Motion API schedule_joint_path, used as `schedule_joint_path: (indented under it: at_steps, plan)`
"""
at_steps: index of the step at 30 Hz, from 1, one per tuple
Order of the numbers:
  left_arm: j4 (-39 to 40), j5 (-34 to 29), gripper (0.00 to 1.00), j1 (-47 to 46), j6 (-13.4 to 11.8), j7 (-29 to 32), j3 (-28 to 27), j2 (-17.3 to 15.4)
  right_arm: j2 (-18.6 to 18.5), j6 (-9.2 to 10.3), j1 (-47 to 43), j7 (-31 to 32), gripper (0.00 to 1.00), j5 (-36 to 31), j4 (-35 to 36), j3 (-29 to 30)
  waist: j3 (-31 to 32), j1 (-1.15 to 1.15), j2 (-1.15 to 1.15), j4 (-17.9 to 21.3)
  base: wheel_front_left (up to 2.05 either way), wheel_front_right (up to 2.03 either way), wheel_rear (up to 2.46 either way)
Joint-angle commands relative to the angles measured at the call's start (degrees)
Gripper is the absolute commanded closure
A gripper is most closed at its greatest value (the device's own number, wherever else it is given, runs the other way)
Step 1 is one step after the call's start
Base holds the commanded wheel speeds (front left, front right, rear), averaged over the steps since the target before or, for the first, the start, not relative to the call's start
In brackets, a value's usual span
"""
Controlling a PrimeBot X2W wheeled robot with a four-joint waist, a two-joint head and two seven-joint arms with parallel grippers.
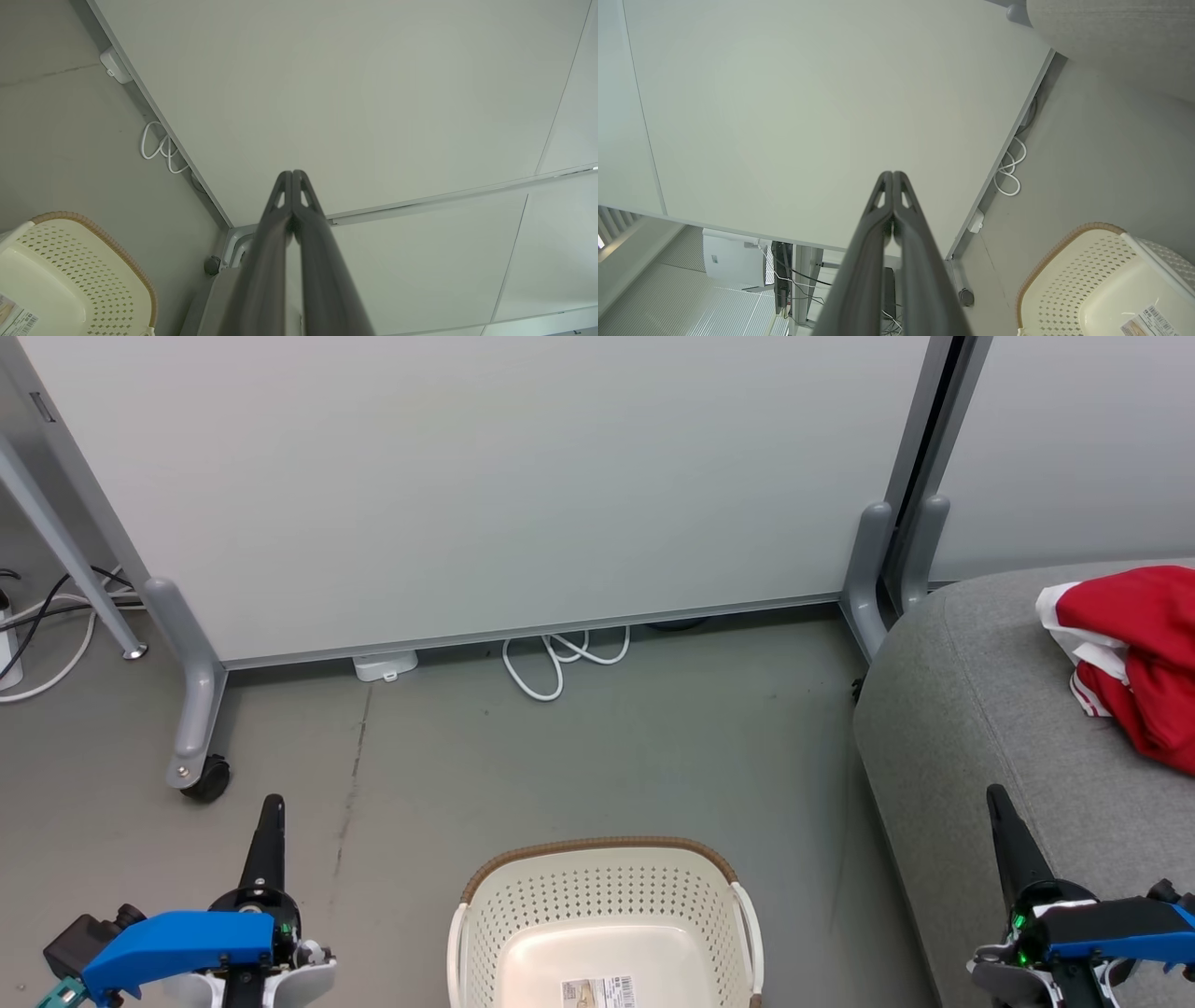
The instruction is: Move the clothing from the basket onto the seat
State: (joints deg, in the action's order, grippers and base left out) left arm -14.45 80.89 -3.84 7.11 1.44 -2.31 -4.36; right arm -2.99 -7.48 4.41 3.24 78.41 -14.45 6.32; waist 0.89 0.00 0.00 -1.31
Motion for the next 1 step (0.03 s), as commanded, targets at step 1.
schedule_joint_path:
  at_steps: [1]
  plan:
    - [0.49,1.27,1.0,-1.31,0.51,0.42,-0.34,-0.16,0.05,-0.02,1.01,0.36,1.0,1.42,0.39,0.13,-0.05,0.0,0.0,0.06,0.0,0.0,0.0]
